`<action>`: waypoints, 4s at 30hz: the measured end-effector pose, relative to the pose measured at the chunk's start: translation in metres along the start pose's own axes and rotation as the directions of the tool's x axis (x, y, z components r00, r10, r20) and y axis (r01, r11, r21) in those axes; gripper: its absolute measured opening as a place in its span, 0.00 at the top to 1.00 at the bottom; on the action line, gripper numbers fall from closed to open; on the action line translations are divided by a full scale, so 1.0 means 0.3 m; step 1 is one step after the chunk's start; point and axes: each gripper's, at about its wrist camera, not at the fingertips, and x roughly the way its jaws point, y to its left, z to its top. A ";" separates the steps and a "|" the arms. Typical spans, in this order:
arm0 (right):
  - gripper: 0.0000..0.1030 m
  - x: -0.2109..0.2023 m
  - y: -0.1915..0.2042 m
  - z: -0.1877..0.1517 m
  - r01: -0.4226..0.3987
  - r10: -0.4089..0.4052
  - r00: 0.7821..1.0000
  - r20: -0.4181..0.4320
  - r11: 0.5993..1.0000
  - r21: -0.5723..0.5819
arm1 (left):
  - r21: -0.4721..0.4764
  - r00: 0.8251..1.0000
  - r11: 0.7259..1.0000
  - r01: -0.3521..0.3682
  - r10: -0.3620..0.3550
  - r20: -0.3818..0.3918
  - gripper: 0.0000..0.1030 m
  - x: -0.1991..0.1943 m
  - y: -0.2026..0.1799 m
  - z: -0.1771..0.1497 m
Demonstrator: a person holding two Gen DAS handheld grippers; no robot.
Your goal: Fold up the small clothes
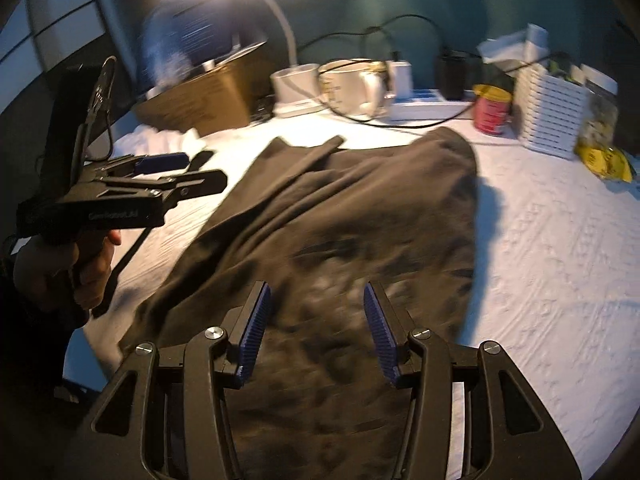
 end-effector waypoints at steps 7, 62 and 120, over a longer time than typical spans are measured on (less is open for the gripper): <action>0.50 0.026 -0.116 0.036 0.047 -0.047 0.999 -0.001 0.997 0.061 | 0.066 0.997 0.995 0.079 -0.077 -0.020 0.13 0.106 -0.040 0.069; 0.50 0.289 -0.513 0.276 0.130 -0.131 0.991 -0.017 0.940 0.315 | -0.033 0.982 0.984 0.173 -0.175 -0.075 0.65 0.284 0.103 0.060; 0.80 0.192 -0.315 0.105 0.200 -0.195 0.980 -0.046 0.957 0.209 | -0.099 0.990 0.988 0.115 -0.122 -0.066 0.93 0.179 0.163 0.067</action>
